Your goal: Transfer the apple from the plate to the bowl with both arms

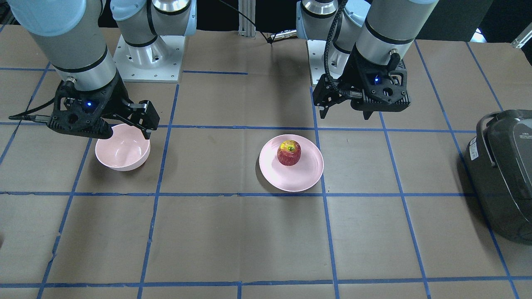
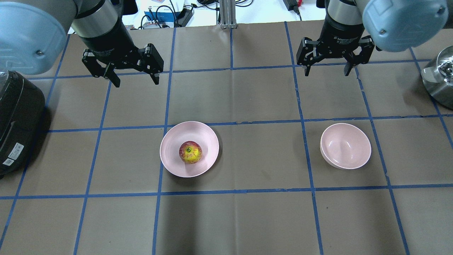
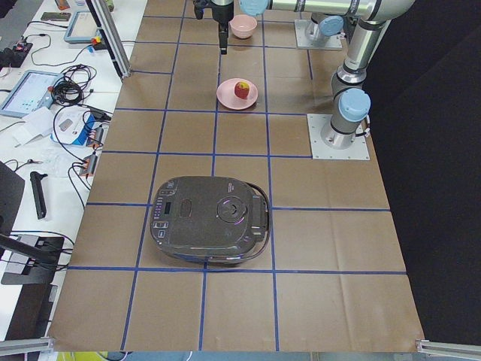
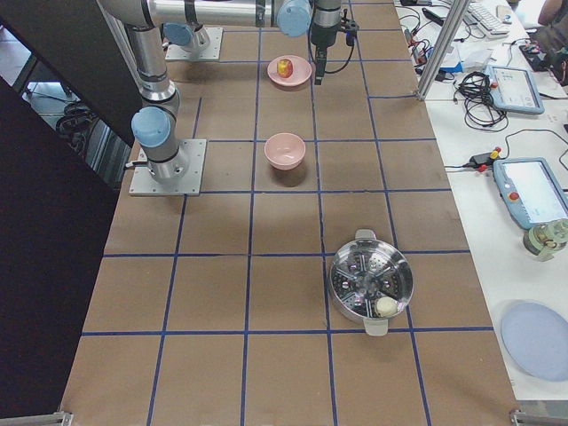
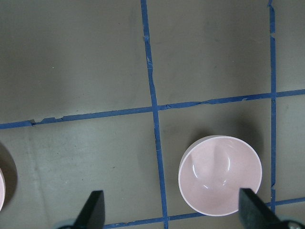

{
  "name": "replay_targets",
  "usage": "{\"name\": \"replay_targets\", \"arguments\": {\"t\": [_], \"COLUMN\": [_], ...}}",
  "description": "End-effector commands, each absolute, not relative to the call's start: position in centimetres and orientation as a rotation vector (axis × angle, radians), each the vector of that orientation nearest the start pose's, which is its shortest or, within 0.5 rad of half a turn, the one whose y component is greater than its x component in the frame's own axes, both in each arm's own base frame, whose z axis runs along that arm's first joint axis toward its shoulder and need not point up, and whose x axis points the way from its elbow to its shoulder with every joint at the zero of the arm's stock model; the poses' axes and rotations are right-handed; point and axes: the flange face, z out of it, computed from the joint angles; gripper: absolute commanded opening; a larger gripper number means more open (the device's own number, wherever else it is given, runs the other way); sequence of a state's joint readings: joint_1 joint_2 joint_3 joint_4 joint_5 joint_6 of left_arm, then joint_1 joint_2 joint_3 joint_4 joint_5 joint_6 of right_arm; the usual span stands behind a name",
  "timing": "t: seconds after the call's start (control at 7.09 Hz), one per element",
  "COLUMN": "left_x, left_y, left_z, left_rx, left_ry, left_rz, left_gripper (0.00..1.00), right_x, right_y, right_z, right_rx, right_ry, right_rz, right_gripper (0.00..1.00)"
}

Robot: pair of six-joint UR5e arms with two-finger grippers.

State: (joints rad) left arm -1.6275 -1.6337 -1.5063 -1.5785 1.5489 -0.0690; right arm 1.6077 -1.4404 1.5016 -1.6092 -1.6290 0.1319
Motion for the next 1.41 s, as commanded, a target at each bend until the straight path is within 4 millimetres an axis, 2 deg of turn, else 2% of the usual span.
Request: {"name": "replay_targets", "arguments": {"t": [0.0,0.56,0.85,0.99,1.13,1.27], "left_x": [-16.5,-16.3,-16.1,-16.1,-16.1,-16.3], "left_y": [-50.9,-50.9,-51.0,-50.9,-50.7,-50.5], "left_z": [48.6,48.8,48.9,48.8,48.6,47.7], "left_rx": [-0.02,-0.024,-0.029,-0.029,-0.029,-0.044], "left_ry": [3.162,3.164,3.161,3.161,3.161,3.159], "left_rz": [0.014,0.01,0.007,0.012,0.019,0.048], "left_gripper": [1.0,1.0,1.0,1.0,1.0,1.0], "right_x": [14.7,14.9,14.3,12.5,9.0,3.7], "right_y": [-53.9,-53.9,-54.0,-53.8,-53.8,-53.7], "right_z": [45.8,45.8,45.3,43.2,40.5,37.9], "right_rx": [0.153,0.149,0.141,0.119,0.079,0.106], "right_ry": [3.196,3.197,3.213,3.215,3.205,3.177], "right_rz": [0.032,0.029,0.048,0.118,0.194,0.261], "right_gripper": [1.0,1.0,1.0,1.0,1.0,1.0]}}
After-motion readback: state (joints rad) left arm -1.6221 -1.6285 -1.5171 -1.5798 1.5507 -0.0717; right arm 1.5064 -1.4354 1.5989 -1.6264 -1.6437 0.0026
